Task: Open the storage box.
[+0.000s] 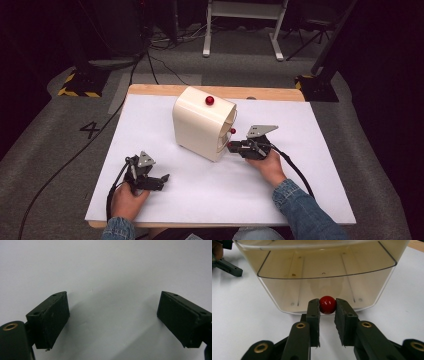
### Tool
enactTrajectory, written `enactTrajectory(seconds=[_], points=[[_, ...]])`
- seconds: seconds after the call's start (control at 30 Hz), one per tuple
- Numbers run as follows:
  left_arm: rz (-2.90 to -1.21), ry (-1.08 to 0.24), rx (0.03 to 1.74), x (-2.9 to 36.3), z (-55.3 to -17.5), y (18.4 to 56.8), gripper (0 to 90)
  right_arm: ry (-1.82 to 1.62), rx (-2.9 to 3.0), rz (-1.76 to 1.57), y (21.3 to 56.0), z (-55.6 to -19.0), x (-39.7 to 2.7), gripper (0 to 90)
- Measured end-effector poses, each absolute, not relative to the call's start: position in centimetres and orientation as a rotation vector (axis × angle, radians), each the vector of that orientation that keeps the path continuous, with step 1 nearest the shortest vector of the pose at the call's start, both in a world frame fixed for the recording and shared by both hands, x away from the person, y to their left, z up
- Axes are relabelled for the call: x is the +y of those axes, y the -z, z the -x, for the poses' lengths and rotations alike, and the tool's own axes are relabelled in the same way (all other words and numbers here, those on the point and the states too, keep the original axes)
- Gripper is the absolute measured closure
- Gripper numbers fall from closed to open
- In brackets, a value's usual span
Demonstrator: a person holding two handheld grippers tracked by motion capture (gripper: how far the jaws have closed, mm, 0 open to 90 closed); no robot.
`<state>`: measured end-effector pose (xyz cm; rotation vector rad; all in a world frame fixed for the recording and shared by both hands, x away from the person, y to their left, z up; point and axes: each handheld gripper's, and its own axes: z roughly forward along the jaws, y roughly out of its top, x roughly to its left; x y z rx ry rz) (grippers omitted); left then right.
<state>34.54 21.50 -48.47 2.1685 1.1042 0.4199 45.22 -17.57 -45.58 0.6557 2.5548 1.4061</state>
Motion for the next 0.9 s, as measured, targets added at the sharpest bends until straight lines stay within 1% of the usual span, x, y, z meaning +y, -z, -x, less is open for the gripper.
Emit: enactTrajectory(seconds=[0.23,0.37,0.6,0.9], points=[[-2.169,-0.422,1.104,21.5,-34.5,48.5,10.9,-1.399,2.560,-0.667,45.4,-45.0,-17.8,74.2],[-2.172,-0.428,1.105,21.5,-34.5,48.4,11.0,-1.382,2.564,-0.688,45.1,-44.5,-18.6,74.1],[-2.170,-0.416,1.106,21.5,-34.6,48.4,10.8,-1.361,2.542,-0.715,44.7,-42.5,-21.2,74.1],[-2.169,-0.405,1.111,21.5,-34.6,48.4,10.8,-1.357,2.532,-0.733,44.5,-40.9,-23.8,74.1]])
